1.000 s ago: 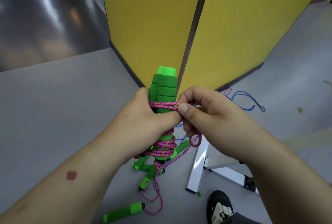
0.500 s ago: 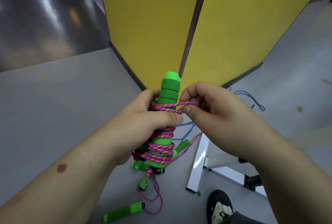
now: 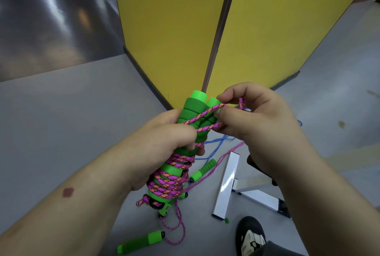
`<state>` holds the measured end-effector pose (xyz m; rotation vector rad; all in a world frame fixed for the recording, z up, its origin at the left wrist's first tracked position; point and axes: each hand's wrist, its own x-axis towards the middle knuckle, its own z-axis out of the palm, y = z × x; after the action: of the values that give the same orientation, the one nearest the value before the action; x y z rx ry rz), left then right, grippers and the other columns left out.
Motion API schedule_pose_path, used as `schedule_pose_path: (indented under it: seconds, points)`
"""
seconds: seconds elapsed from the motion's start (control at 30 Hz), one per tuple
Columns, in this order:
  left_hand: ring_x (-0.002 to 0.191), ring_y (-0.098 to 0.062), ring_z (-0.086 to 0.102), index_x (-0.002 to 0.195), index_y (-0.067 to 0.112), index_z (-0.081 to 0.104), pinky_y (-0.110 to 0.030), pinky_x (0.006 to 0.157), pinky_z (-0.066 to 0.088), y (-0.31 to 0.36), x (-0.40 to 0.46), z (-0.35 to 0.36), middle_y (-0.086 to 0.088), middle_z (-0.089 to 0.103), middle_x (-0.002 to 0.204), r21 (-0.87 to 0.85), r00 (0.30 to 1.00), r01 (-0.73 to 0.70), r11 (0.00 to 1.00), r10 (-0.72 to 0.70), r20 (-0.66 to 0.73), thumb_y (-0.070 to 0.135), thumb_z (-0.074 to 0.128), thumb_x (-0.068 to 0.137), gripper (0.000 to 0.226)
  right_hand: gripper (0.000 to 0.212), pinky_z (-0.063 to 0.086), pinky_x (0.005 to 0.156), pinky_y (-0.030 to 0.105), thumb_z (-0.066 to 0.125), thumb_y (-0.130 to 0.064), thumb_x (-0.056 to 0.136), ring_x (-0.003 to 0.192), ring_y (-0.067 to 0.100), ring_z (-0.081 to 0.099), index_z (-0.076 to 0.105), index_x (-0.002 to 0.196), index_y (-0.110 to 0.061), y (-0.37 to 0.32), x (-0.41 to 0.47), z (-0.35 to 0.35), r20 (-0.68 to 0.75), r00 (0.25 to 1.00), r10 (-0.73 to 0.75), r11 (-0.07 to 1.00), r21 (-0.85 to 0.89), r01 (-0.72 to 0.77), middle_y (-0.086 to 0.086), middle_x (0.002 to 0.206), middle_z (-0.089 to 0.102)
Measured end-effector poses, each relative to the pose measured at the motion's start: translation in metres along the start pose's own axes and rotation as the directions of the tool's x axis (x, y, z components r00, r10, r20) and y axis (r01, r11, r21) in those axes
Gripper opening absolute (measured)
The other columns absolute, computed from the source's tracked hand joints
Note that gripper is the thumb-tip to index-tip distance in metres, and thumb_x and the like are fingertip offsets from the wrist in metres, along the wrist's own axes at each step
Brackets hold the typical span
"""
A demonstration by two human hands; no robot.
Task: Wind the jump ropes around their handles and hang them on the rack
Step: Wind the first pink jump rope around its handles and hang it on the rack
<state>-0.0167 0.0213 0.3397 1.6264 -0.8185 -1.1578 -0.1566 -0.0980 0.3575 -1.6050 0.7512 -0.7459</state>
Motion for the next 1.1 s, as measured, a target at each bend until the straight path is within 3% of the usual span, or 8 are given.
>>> schedule_pose_path:
  seconds: [0.23,0.33,0.43,0.6,0.77,0.87,1.0,1.1]
  points:
    - [0.111,-0.027,0.073,0.118,0.041,0.067,-0.059,0.101,0.054,-0.007,-0.002,0.004,-0.002,0.077,0.117,-0.101,0.987,-0.155,0.983,0.159,0.037,0.052,0.075,0.073,0.047,0.019,0.056,0.078,0.066,0.073,0.001,0.083,0.072,0.041,0.068,0.077,0.078,-0.017,-0.004,0.002,0.000,-0.009,0.999,0.039,0.998,0.048,-0.038,0.025,0.079,0.069]
    - [0.104,-0.031,0.073,0.111,0.045,0.065,-0.061,0.096,0.056,-0.005,0.000,0.003,-0.003,0.077,0.105,0.020,0.985,-0.174,0.985,0.174,0.016,0.046,0.069,0.081,0.031,0.011,0.059,0.079,0.060,0.081,-0.011,0.073,0.077,0.045,0.070,0.078,0.080,-0.019,-0.005,0.001,-0.003,0.024,1.000,0.002,1.000,-0.012,-0.002,0.021,0.080,0.072]
    - [0.080,-0.026,0.070,0.105,0.042,0.061,-0.049,0.083,0.060,-0.005,-0.001,0.004,0.000,0.071,0.084,0.171,0.985,-0.170,0.971,0.164,0.045,0.038,0.065,0.087,0.019,0.012,0.055,0.072,0.046,0.083,-0.007,0.075,0.069,0.030,0.062,0.077,0.078,-0.016,-0.005,0.000,-0.003,0.068,0.997,-0.026,0.999,-0.021,0.028,0.015,0.073,0.068]
    - [0.054,-0.009,0.051,0.100,0.039,0.057,-0.034,0.054,0.044,-0.006,-0.006,0.010,0.004,0.056,0.067,0.398,0.963,-0.244,0.884,0.269,-0.007,0.032,0.062,0.091,0.013,0.011,0.055,0.073,0.051,0.073,0.000,0.080,0.068,0.028,0.060,0.068,0.076,-0.008,-0.007,0.001,0.000,0.110,0.987,0.114,0.977,0.167,-0.131,0.019,0.074,0.062]
    - [0.069,-0.005,0.064,0.110,0.053,0.056,-0.028,0.061,0.054,-0.007,-0.006,0.010,0.014,0.069,0.087,0.410,0.945,-0.287,0.866,0.326,-0.027,0.059,0.068,0.086,0.027,0.020,0.059,0.067,0.038,0.065,0.002,0.085,0.057,0.019,0.049,0.061,0.071,-0.011,-0.005,0.005,-0.001,0.083,0.942,0.325,0.897,0.288,-0.335,0.007,0.058,0.048]
    - [0.074,-0.009,0.066,0.107,0.052,0.058,-0.036,0.072,0.057,-0.011,0.000,0.005,0.010,0.070,0.085,0.290,0.930,-0.321,0.902,0.357,-0.082,0.058,0.071,0.088,0.024,0.022,0.062,0.073,0.043,0.065,0.003,0.087,0.064,0.020,0.050,0.065,0.075,-0.016,-0.007,0.007,-0.001,0.070,0.950,0.303,0.903,0.296,-0.310,0.011,0.067,0.053]
    - [0.070,0.000,0.061,0.102,0.049,0.061,-0.017,0.065,0.050,-0.007,0.003,-0.003,0.015,0.067,0.078,0.171,0.917,-0.351,0.921,0.375,-0.136,0.063,0.066,0.088,0.020,0.024,0.061,0.070,0.041,0.059,0.008,0.090,0.082,0.031,0.060,0.070,0.087,-0.014,-0.009,0.002,0.000,0.141,0.959,0.246,0.902,0.328,-0.280,0.013,0.069,0.063]
    - [0.077,-0.010,0.068,0.106,0.049,0.057,-0.036,0.075,0.058,-0.009,0.003,-0.007,0.007,0.070,0.084,0.239,0.925,-0.318,0.917,0.356,-0.134,0.064,0.064,0.088,0.024,0.022,0.061,0.080,0.043,0.060,0.004,0.091,0.086,0.026,0.066,0.075,0.095,-0.011,-0.010,0.000,0.000,0.152,0.974,0.170,0.923,0.323,-0.212,0.012,0.076,0.069]
